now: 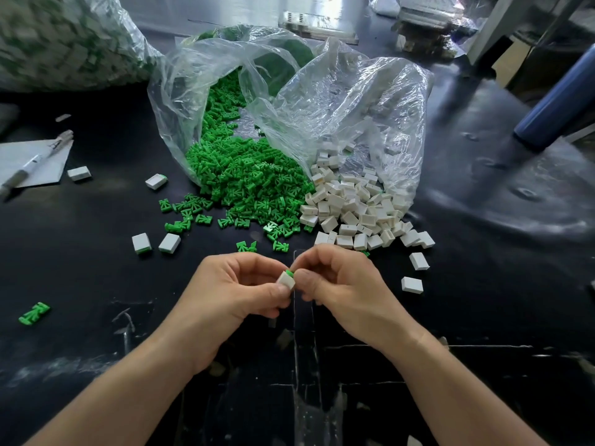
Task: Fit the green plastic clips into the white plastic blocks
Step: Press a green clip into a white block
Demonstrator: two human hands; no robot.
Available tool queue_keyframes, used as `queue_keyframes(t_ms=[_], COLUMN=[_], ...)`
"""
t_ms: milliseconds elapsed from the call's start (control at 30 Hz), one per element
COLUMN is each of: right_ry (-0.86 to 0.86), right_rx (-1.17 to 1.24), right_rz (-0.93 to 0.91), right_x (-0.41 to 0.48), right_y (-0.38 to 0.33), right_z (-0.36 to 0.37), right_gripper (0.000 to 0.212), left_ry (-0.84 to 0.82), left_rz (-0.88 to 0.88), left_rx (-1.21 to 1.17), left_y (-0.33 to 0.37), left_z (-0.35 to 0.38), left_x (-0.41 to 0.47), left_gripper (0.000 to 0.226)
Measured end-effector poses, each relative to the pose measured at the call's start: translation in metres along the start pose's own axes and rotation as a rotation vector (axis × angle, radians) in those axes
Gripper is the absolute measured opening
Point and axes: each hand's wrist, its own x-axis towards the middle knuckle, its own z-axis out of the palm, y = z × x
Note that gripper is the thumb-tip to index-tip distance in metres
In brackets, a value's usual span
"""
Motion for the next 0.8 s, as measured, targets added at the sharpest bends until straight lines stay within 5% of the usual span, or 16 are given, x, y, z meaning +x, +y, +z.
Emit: queue_keyframes(t_ms=[233, 400, 500, 667, 800], right_ry=[-0.001, 0.292, 0.39, 0.34, 0.396], right_rx=[-0.051, -0.317, -0.577, -0.753, -0.589], right_rz=[0.104, -0.004, -0.014, 0.076, -0.029], right_x=[-0.001, 0.005, 0.011, 0.02, 0.017], right_y=[-0.001, 0.004, 0.013, 0.025, 0.021], right_z=[0.0, -0.015, -0.017, -0.015, -0.019], right_gripper=[0.019, 0.007, 0.033, 0.041, 0.03], left_ry=[-0.019, -0.242, -0.369, -0.249, -0.068], left_rz=[-0.002, -0.089, -0.114, -0.066, -0.078], left_rx=[0.121, 0.307, 0.353, 0.257, 0.008], left_y=[0.003, 0.002, -0.001, 0.002, 0.0], left_z=[-0.002, -0.004, -0.002, -0.001, -0.001], left_x=[0.0, -0.005, -0.007, -0.005, 0.001], left_gripper=[0.012, 0.015, 0.024, 0.022, 0.033])
